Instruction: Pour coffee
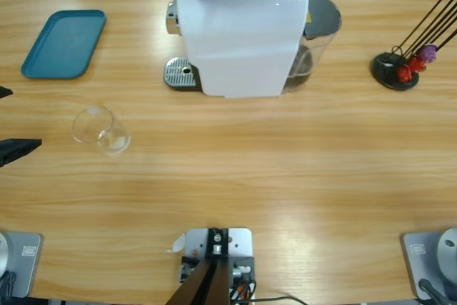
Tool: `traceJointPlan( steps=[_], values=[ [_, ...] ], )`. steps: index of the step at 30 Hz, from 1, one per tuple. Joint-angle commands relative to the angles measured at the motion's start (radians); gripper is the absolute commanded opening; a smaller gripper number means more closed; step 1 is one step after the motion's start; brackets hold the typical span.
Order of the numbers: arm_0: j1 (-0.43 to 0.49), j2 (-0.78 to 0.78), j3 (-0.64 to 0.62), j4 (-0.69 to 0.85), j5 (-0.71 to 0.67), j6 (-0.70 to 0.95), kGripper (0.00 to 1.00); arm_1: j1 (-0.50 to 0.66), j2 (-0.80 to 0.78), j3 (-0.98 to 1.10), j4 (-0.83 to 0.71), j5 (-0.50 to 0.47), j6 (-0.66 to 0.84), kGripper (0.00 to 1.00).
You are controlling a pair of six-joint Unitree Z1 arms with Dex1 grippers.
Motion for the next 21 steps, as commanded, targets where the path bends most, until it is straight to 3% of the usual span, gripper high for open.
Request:
traceJointPlan(
  steps=[1,5,10,12,14,18,21],
  values=[
    [0.008,0.024,0.042,-0.013,-0.003,-0.004,0.991,-0.009,0.030,0.017,-0.001,-0.027,-0.004,1.000],
    [0.008,0.023,0.047,-0.022,-0.005,-0.011,0.991,0.022,-0.037,0.010,0.001,-0.020,0.028,0.993],
    [0.009,0.020,0.036,-0.025,-0.006,-0.010,0.991,0.107,-0.115,0.016,0.032,-0.018,0.238,0.957],
    [0.008,0.020,0.027,-0.024,-0.008,-0.010,0.991,0.147,-0.138,0.023,0.047,-0.020,0.337,0.856],
    [0.009,0.019,0.021,-0.024,-0.009,-0.010,0.991,0.177,-0.159,0.031,0.083,-0.037,0.466,0.661],
    [0.008,0.013,0.015,-0.022,-0.015,-0.011,0.991,0.222,-0.232,0.100,0.119,-0.209,0.765,0.649],
    [0.010,0.014,0.010,-0.022,-0.024,-0.012,0.991,0.290,-0.263,0.211,0.095,-0.474,0.955,0.873]
  ],
)
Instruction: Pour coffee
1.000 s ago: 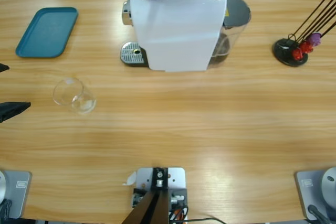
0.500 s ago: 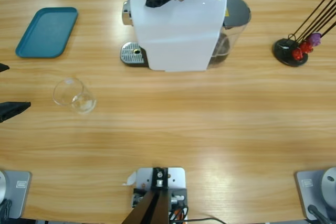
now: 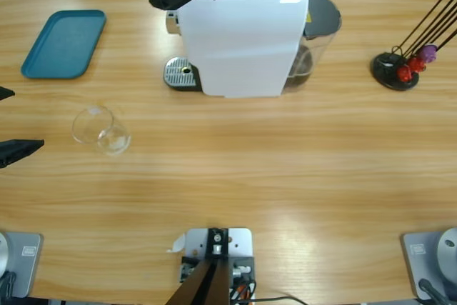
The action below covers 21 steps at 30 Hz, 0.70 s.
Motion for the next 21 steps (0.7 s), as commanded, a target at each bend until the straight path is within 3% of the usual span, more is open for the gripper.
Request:
traceJointPlan(
  steps=[1,3,6,10,11,12,13,14,15,21],
  values=[
    [0.009,0.017,-0.008,-0.007,-0.028,-0.012,0.991,0.123,-0.120,0.225,0.007,-0.494,0.479,0.980],
    [0.009,0.028,-0.018,-0.007,-0.029,-0.011,0.991,0.125,-0.149,0.258,0.007,-0.597,0.613,1.000],
    [0.008,0.036,-0.026,-0.004,-0.044,-0.008,0.991,0.125,-0.189,0.290,0.008,-0.675,0.804,1.000],
    [0.007,0.031,-0.035,0.013,-0.066,-0.003,0.991,0.125,-0.202,0.317,0.011,-0.760,0.873,0.996],
    [0.007,0.028,-0.041,0.021,-0.072,0.000,0.991,0.125,-0.209,0.321,0.011,-0.766,0.880,0.898],
    [0.007,0.024,-0.046,0.031,-0.078,0.004,0.991,0.124,-0.214,0.320,0.012,-0.774,0.890,0.623],
    [0.006,0.019,-0.050,0.039,-0.083,0.009,0.991,0.108,-0.217,0.309,0.007,-0.781,0.892,0.430],
    [0.002,0.014,-0.053,0.046,-0.084,0.012,0.991,0.093,-0.216,0.302,-0.012,-0.782,0.891,0.170],
    [-0.003,0.008,-0.054,0.055,-0.087,0.015,0.991,0.077,-0.215,0.301,-0.039,-0.790,0.890,0.000],
    [-0.018,-0.035,-0.052,0.100,-0.096,0.026,0.991,-0.002,-0.178,0.260,-0.219,-0.790,0.934,0.000]
  ],
)
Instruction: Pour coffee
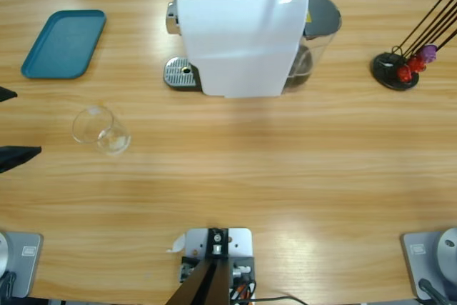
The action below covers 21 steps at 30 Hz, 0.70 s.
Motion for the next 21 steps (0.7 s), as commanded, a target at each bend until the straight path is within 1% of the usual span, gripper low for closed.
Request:
traceJointPlan(
  steps=[1,6,11,17,21],
  values=[
    [-0.017,-0.053,-0.004,0.066,-0.020,0.023,0.995,-0.087,0.047,-0.054,-0.177,0.007,0.062,0.000],
    [-0.017,-0.064,0.000,0.066,-0.019,0.032,0.996,-0.087,0.139,-0.103,-0.173,0.020,0.070,0.000],
    [-0.017,-0.069,0.015,0.058,-0.017,0.040,0.996,-0.087,0.210,-0.177,-0.149,0.066,0.078,0.000],
    [-0.017,-0.069,0.020,0.046,-0.014,0.041,0.997,-0.042,0.256,-0.243,-0.101,0.152,0.081,0.000],
    [-0.017,-0.073,0.020,0.046,-0.014,0.041,0.996,-0.039,0.286,-0.270,-0.086,0.197,0.093,0.000]
  ],
)
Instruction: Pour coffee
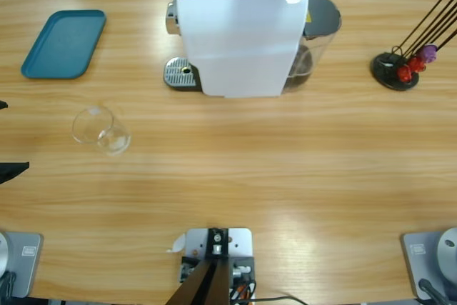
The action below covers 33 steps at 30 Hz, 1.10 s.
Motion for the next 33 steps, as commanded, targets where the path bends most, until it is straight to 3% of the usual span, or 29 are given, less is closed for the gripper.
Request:
traceJointPlan(
  steps=[1,5,33],
  values=[
    [-0.010,-0.024,0.020,-0.004,-0.008,0.011,0.996,0.032,0.117,-0.059,0.058,0.110,0.028,0.000],
    [-0.009,-0.027,0.014,-0.006,-0.007,0.011,0.996,0.032,0.212,-0.163,0.204,0.185,0.023,0.000],
    [-0.008,-0.047,0.021,0.003,-0.001,0.013,0.996,0.101,0.375,-0.215,0.288,0.218,-0.032,0.000]
  ],
)
